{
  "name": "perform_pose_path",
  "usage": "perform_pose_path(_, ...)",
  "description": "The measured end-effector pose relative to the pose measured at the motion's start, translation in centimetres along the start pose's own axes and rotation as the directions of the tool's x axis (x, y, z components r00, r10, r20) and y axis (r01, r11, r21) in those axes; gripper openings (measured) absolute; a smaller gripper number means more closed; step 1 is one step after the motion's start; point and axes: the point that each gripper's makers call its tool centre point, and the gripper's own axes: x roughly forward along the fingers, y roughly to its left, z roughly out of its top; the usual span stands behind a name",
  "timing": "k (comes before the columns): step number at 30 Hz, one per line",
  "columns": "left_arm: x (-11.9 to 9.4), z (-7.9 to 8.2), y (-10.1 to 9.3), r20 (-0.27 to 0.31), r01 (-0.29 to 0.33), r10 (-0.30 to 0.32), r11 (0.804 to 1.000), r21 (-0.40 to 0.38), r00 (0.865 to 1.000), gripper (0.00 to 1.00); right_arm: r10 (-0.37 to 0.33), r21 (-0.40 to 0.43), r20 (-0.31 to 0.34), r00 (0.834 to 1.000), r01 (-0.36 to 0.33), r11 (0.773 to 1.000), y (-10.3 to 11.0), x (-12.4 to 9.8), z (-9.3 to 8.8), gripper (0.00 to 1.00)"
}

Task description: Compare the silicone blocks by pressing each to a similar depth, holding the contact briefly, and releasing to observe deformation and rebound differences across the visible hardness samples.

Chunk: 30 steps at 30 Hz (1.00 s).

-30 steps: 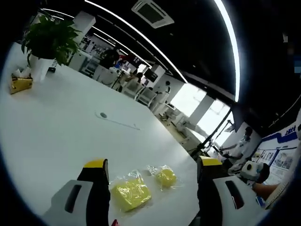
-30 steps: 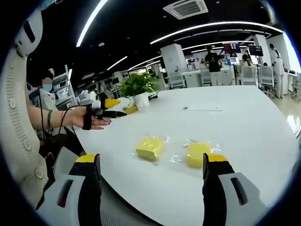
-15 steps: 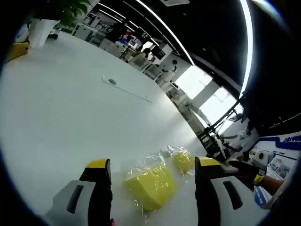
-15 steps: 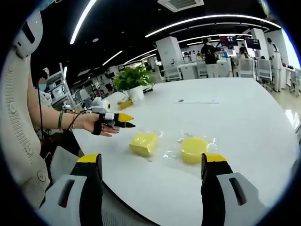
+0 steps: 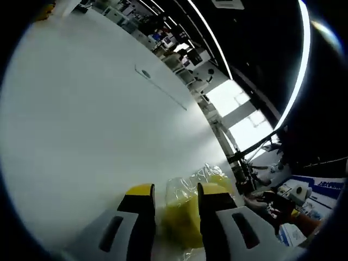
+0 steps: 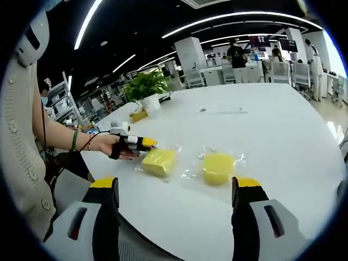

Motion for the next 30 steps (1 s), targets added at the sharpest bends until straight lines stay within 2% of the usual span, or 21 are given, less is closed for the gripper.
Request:
perform_pose_path(2, 0.2, -0.2, 0.1, -0.005, 0.007, -0.007, 1.000, -0.001, 1.000, 0.20, 0.000, 0.007, -0.002, 1.000, 0.000, 1.000, -0.1, 0.0, -0.2, 0.79)
perform_pose_path(5, 0.5, 0.2, 0.2, 0.025, 0.031, -0.030, 0.998, -0.049, 0.999, 0.17, -0.004, 0.014, -0.012, 1.000, 0.004, 1.000, -0.2, 0.1, -0.6, 0.79)
perform_pose_path(7, 0.6, 0.4, -0.1, 0.041, 0.050, -0.047, 0.996, -0.076, 0.998, 0.10, -0.001, 0.017, -0.017, 1.000, 0.001, 1.000, 0.0, 0.1, -0.8, 0.79)
perform_pose_path(10, 0.4, 0.7, 0.0, 0.056, 0.057, -0.054, 0.997, -0.061, 0.997, 0.00, 0.000, 0.017, -0.018, 1.000, 0.000, 1.000, 0.1, 0.1, -0.8, 0.79)
perform_pose_path(12, 0.3, -0.1, 0.4, 0.001, 0.035, -0.035, 0.999, -0.021, 0.999, 0.00, 0.001, 0.017, -0.022, 1.000, -0.001, 1.000, 0.1, 0.1, -0.8, 0.78)
perform_pose_path(13, 0.4, 0.1, -0.1, 0.019, 0.068, -0.068, 0.998, -0.017, 0.998, 0.00, 0.002, 0.016, -0.023, 1.000, -0.001, 1.000, 0.1, 0.1, -0.8, 0.78)
perform_pose_path(16, 0.3, 0.2, -0.4, 0.014, 0.078, -0.078, 0.996, -0.031, 0.997, 0.00, 0.004, 0.014, -0.021, 1.000, -0.004, 1.000, 0.1, 0.2, -0.7, 0.78)
perform_pose_path(20, 0.2, 0.4, -0.9, 0.008, 0.072, -0.072, 0.997, -0.007, 0.997, 0.00, 0.010, 0.011, -0.023, 1.000, -0.010, 1.000, 0.3, 0.3, -0.7, 0.77)
perform_pose_path(22, 0.1, 0.5, -0.9, 0.007, 0.047, -0.047, 0.998, 0.048, 0.999, 0.00, 0.015, 0.008, -0.028, 1.000, -0.015, 1.000, 0.4, 0.4, -0.7, 0.77)
perform_pose_path(23, 0.1, 0.5, -1.3, 0.003, 0.055, -0.055, 0.996, 0.076, 0.998, 0.00, 0.016, 0.008, -0.028, 0.999, -0.016, 1.000, 0.5, 0.4, -0.7, 0.76)
perform_pose_path(24, 0.0, 0.5, -1.8, -0.005, 0.068, -0.068, 0.988, 0.139, 0.998, 0.00, 0.018, 0.006, -0.025, 1.000, -0.018, 1.000, 0.5, 0.4, -0.7, 0.76)
perform_pose_path(25, -0.2, 0.6, -1.7, -0.003, 0.045, -0.046, 0.981, 0.187, 0.999, 0.00, 0.019, 0.006, -0.020, 1.000, -0.018, 1.000, 0.6, 0.4, -0.6, 0.76)
perform_pose_path(26, -0.3, 0.6, -2.3, -0.014, 0.055, -0.054, 0.968, 0.244, 0.998, 0.00, 0.019, 0.008, -0.018, 1.000, -0.019, 1.000, 0.6, 0.4, -0.6, 0.76)
perform_pose_path(29, -0.5, 1.1, -3.2, 0.002, 0.050, -0.053, 0.956, 0.288, 0.999, 0.00, 0.023, 0.004, -0.017, 1.000, -0.023, 1.000, 0.7, 0.4, -0.5, 0.76)
perform_pose_path(30, -0.6, 1.4, -3.7, 0.007, 0.053, -0.059, 0.945, 0.324, 0.998, 0.00, 0.024, 0.002, -0.018, 1.000, -0.024, 1.000, 0.8, 0.4, -0.5, 0.76)
